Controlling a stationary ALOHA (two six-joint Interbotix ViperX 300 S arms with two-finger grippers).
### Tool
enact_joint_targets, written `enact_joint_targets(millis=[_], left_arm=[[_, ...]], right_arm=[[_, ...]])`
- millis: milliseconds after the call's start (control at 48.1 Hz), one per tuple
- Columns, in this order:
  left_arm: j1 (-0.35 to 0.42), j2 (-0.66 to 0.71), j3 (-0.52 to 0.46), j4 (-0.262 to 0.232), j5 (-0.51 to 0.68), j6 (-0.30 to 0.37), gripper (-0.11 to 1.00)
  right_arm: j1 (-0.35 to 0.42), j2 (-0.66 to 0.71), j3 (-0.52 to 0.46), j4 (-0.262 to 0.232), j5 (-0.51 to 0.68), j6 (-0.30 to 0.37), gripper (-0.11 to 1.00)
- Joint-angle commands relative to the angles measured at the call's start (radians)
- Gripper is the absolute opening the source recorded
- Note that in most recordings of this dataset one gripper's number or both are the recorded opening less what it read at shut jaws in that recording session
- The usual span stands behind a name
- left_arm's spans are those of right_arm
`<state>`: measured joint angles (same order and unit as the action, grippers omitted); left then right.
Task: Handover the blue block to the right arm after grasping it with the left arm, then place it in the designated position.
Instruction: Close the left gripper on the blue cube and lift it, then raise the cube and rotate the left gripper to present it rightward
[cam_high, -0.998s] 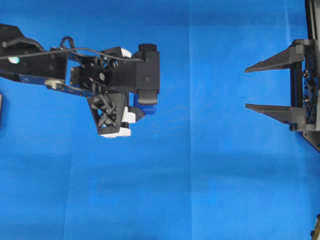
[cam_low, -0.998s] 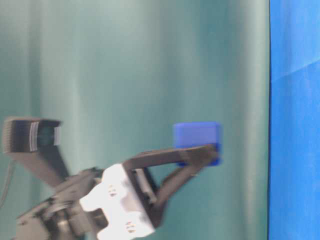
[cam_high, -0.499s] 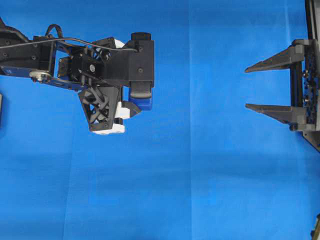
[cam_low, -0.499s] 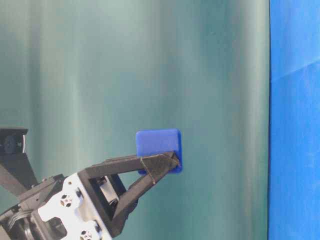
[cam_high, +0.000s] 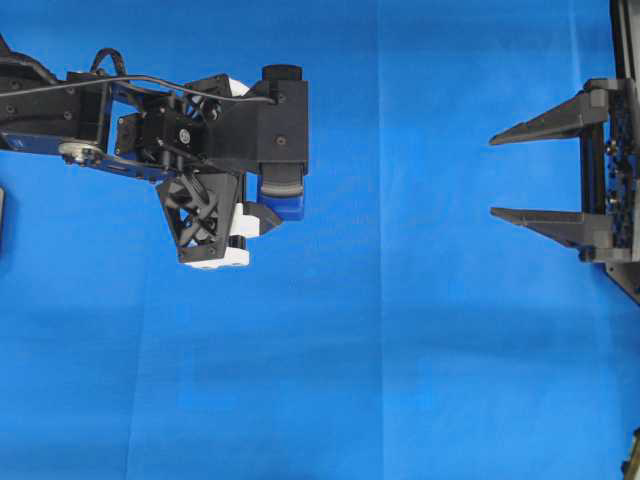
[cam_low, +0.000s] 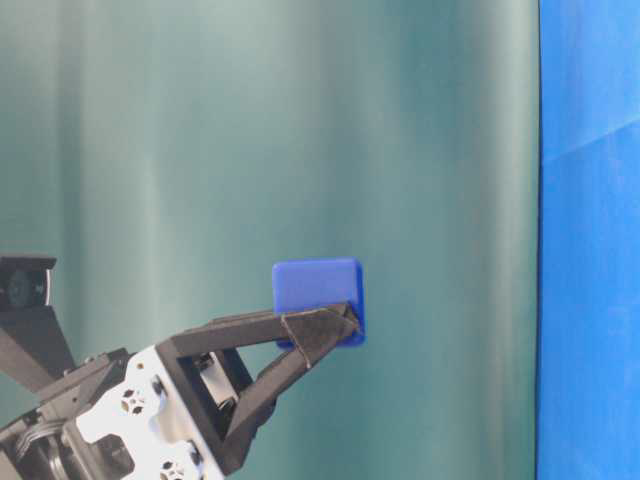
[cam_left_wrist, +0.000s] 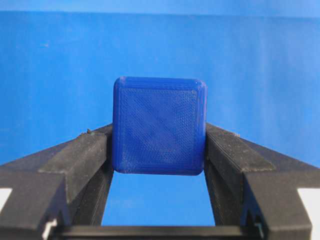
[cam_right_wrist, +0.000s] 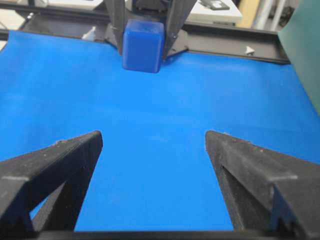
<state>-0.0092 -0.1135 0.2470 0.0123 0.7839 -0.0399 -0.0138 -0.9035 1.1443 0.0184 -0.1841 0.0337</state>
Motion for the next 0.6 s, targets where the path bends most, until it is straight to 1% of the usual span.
enact_joint_targets(millis=[0, 582], left_arm=[[-0.002, -0.029, -0.021, 0.003, -0.005, 0.0, 0.47], [-0.002, -0.029, -0.021, 0.005, -0.021, 0.002, 0.47]], right_arm=[[0.0, 0.005, -0.029, 0.003, -0.002, 0.002, 0.97], [0.0, 0.003, -0.029, 0.003, -0.002, 0.002, 0.97]])
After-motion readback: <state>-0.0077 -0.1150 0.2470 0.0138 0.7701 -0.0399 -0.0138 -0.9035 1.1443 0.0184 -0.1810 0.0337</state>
